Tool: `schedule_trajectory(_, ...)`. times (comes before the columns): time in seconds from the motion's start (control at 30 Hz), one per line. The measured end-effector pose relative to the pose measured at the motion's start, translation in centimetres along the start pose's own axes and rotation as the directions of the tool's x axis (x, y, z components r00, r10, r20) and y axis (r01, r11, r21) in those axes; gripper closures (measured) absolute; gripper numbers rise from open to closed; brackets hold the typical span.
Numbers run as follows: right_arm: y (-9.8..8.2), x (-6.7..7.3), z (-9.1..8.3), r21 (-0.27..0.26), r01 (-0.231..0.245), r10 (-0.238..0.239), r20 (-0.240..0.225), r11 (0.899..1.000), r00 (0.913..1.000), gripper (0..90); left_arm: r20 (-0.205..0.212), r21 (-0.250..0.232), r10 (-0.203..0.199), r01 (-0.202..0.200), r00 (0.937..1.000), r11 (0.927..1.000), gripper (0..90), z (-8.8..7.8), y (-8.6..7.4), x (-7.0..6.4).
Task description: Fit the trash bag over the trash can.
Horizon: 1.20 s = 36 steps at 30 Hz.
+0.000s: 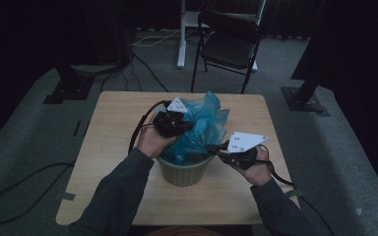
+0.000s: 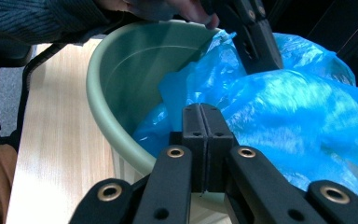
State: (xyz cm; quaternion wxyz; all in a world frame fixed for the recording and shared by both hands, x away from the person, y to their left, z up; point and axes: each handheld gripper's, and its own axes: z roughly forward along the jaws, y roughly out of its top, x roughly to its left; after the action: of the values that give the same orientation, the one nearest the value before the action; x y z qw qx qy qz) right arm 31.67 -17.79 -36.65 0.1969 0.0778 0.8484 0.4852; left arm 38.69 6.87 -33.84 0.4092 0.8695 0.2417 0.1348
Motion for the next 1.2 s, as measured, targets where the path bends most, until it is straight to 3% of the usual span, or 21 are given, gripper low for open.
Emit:
schedule_trajectory(0.13,-0.1,-0.1,-0.9,-0.028,-0.005,0.005,0.019,1.000,0.9998,75.8,-0.026,-0.019,-0.013,0.012,0.9996,0.9997,89.9,-1.2,-0.8,0.3)
schedule_trajectory(0.27,-0.1,-0.5,-1.8,-0.059,-0.024,0.026,0.035,0.998,0.9990,72.4,-0.045,-0.039,-0.030,0.028,0.9985,0.9988,89.9,-2.4,-1.9,0.6)
schedule_trajectory(0.37,0.0,-1.2,-2.7,-0.083,-0.044,0.050,0.072,0.996,0.9962,71.0,-0.054,-0.053,-0.039,0.036,0.9978,0.9979,89.9,-3.2,-2.6,0.7)
schedule_trajectory(0.53,0.3,-2.3,-2.9,-0.066,-0.068,0.078,0.153,0.995,0.9852,71.0,-0.066,-0.080,-0.060,0.055,0.9960,0.9953,89.9,-4.3,-3.7,0.8)
schedule_trajectory(0.73,0.7,-4.1,-1.6,-0.027,-0.107,0.110,0.199,0.994,0.9738,67.8,-0.070,-0.104,-0.098,0.090,0.9927,0.9905,89.9,-5.4,-4.9,1.4)
schedule_trajectory(1.0,0.7,-5.9,1.3,0.041,-0.123,0.114,0.189,0.991,0.9754,63.8,-0.077,-0.123,-0.127,0.117,0.9889,0.9855,89.9,-6.2,-5.9,1.9)
schedule_trajectory(1.07,0.7,-6.7,2.3,0.068,-0.137,0.124,0.170,0.988,0.9777,62.8,-0.086,-0.142,-0.145,0.132,0.9857,0.9811,89.9,-6.7,-6.4,2.2)
schedule_trajectory(1.13,0.7,-6.8,2.5,0.073,-0.135,0.121,0.170,0.988,0.9780,63.9,-0.090,-0.147,-0.151,0.137,0.9845,0.9796,90.0,-6.9,-6.6,2.2)
schedule_trajectory(1.17,0.6,-7.1,2.8,0.088,-0.146,0.131,0.157,0.985,0.9789,76.1,-0.102,-0.159,-0.164,0.147,0.9811,0.9763,90.0,-7.4,-7.1,2.4)
schedule_trajectory(1.2,0.6,-7.2,2.8,0.091,-0.150,0.135,0.152,0.985,0.9791,80.2,-0.108,-0.163,-0.170,0.151,0.9795,0.9750,90.0,-7.6,-7.3,2.5)
